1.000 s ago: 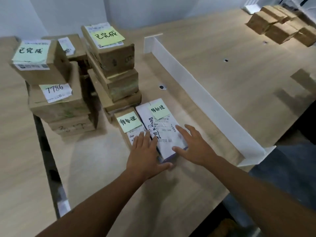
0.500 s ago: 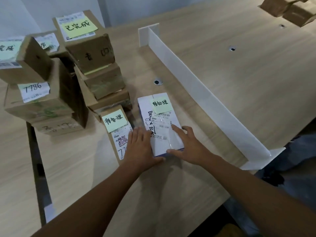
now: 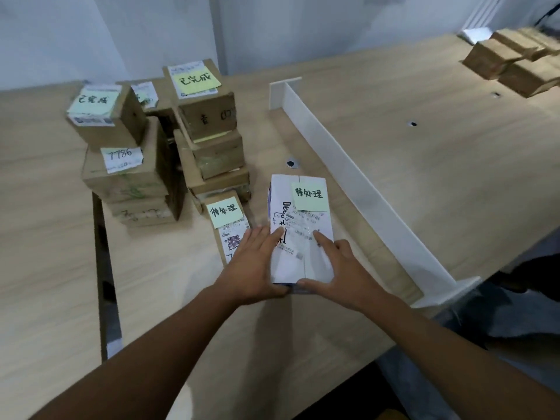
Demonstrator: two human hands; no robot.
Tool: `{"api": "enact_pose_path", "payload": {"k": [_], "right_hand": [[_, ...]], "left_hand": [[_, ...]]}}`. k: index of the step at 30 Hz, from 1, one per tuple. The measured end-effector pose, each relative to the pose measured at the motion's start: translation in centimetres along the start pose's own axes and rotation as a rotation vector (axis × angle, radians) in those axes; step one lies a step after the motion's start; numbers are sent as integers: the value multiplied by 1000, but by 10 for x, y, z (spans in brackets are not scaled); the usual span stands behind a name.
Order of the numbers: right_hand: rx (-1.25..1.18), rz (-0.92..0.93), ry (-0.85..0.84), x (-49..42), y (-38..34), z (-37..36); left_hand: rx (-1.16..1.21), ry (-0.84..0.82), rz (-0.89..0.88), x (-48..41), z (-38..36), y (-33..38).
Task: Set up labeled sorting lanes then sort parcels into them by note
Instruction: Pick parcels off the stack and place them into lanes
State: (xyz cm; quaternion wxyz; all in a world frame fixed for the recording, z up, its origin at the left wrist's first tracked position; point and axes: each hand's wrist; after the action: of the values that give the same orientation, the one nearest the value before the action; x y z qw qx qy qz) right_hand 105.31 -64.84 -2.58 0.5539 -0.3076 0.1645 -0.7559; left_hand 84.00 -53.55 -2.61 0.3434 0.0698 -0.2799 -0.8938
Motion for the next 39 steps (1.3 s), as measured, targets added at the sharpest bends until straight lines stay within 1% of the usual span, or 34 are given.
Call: {"api": "enact_pose_path", "payload": {"k": [2, 4, 6, 8, 13, 17, 21, 24, 26, 29, 32, 34, 39], "right_hand": [[53, 70, 72, 8, -26, 10], [91, 133, 106, 12, -61, 12], [125, 194, 91, 14, -106, 1], [148, 279, 50, 15, -161, -24], [143, 477, -40, 33, -314, -131], [78, 723, -69, 74, -438, -232], [88, 765, -180, 112, -549, -320], [87, 789, -222, 134, -611, -374], [57, 797, -233, 141, -637, -403], [16, 825, -220, 127, -667, -444], [117, 707, -262, 97, -692, -479], [162, 682, -254, 69, -705, -502], [157, 569, -276, 4, -731, -545]], "left_hand": [[46, 65, -28, 17, 23, 0], [49, 121, -48, 43, 51, -6], [42, 170, -30, 79, 82, -22], [28, 216, 13, 130, 115, -47], [-34, 360, 164, 297, 191, -121], [-79, 439, 326, 451, 237, -174], [-99, 537, 418, 585, 268, -222], [-71, 536, 498, 656, 287, -257], [-55, 510, 526, 685, 298, -283], [-37, 476, 516, 704, 310, -331], [-7, 436, 500, 704, 320, -385], [12, 383, 501, 697, 329, -425], [115, 289, 523, 667, 357, -506]]}}
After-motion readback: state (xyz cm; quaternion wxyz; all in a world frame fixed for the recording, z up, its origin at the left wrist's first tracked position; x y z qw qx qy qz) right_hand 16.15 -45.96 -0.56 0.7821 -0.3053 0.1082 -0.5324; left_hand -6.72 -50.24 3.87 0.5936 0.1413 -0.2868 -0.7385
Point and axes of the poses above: each hand's wrist, its own x-axis away from the middle knuckle, its own z-axis out of the back of the hand, y = z × x, and after that the axes turned 3 degrees about x, right-handed
